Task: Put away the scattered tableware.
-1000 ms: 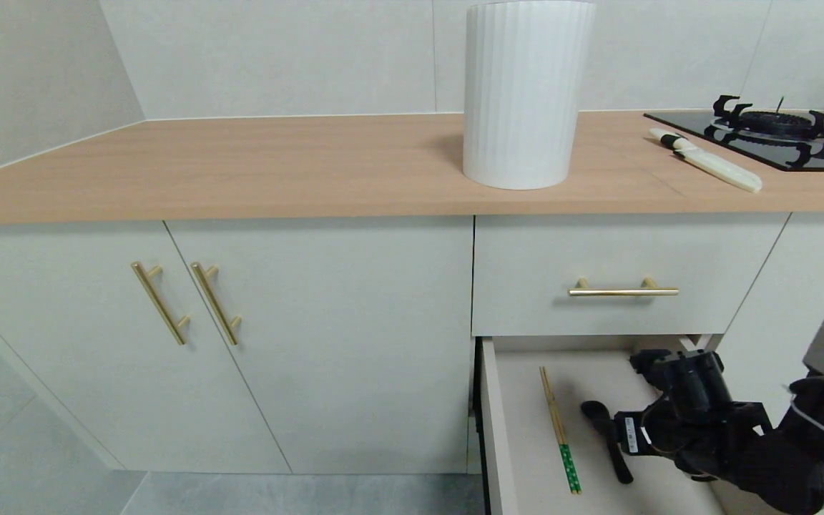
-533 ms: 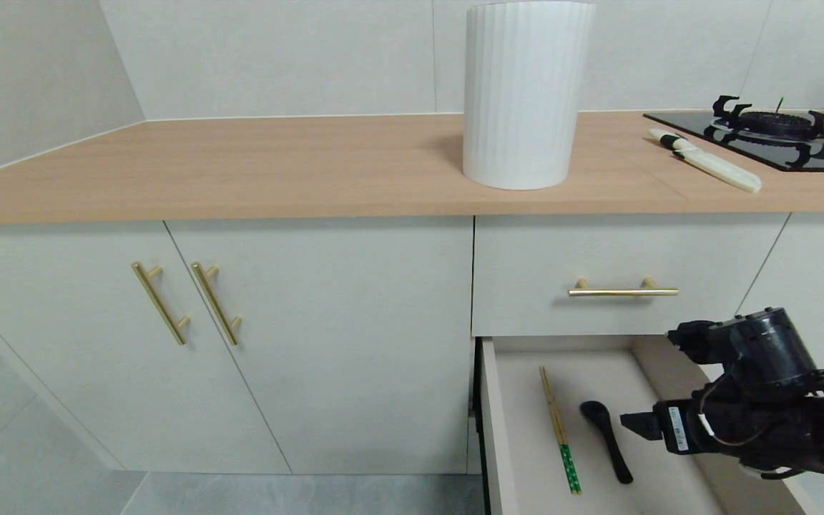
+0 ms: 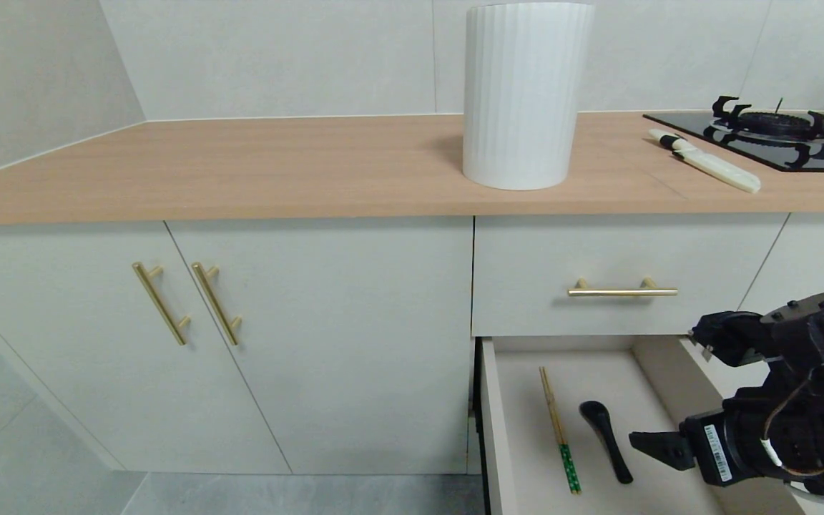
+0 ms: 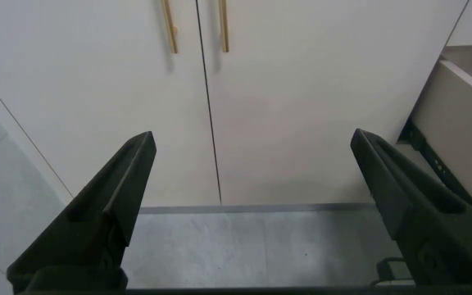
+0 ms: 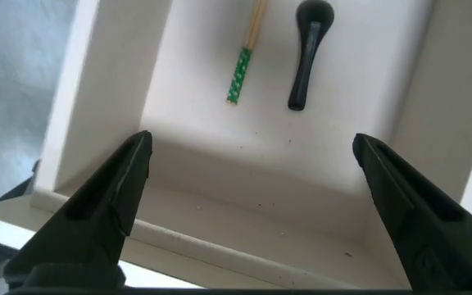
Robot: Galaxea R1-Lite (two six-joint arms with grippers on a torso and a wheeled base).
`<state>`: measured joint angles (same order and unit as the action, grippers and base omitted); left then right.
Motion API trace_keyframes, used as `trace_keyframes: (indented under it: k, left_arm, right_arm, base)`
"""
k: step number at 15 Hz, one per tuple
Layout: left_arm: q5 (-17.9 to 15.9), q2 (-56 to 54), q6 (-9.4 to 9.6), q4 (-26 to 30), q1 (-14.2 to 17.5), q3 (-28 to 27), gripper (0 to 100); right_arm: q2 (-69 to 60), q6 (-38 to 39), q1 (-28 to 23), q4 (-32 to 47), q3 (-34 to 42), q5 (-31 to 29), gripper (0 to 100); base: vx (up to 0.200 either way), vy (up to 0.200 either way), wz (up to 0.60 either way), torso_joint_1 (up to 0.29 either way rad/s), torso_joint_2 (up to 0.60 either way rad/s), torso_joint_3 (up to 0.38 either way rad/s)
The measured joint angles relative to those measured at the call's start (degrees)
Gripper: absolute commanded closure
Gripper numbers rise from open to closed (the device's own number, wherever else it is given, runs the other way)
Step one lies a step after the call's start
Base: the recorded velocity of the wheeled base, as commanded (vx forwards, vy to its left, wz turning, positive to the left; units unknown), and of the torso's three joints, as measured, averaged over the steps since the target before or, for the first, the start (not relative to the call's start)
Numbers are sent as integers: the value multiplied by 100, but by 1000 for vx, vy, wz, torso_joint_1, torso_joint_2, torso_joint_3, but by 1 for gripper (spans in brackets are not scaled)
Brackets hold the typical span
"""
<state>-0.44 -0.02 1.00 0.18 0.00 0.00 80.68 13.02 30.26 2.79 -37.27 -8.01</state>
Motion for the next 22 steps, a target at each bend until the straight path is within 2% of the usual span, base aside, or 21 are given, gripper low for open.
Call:
trace_keyframes:
  k: [6,9,15,22]
  left_arm:
    - [9,0,-62,0,0,0,0]
    - [9,0,-73,-5,0,0,0]
    - [9,0,-76,-7,0,0,0]
    - [9,0,-73,-9,0,0,0]
  right_arm:
    - [-72,-29,20,16,39,0,0]
    - [-78,-38,99,317,44,2,0]
    - [-9,-282,527,1185,50,126,0]
    - [766,-128,623,1269,0,189,0]
  base:
    - [-167,0,0,4,3,3]
    - [-200,0,0,1,4,1]
    - [0,0,0,0,0,0]
    - [0,0,0,0,0,0]
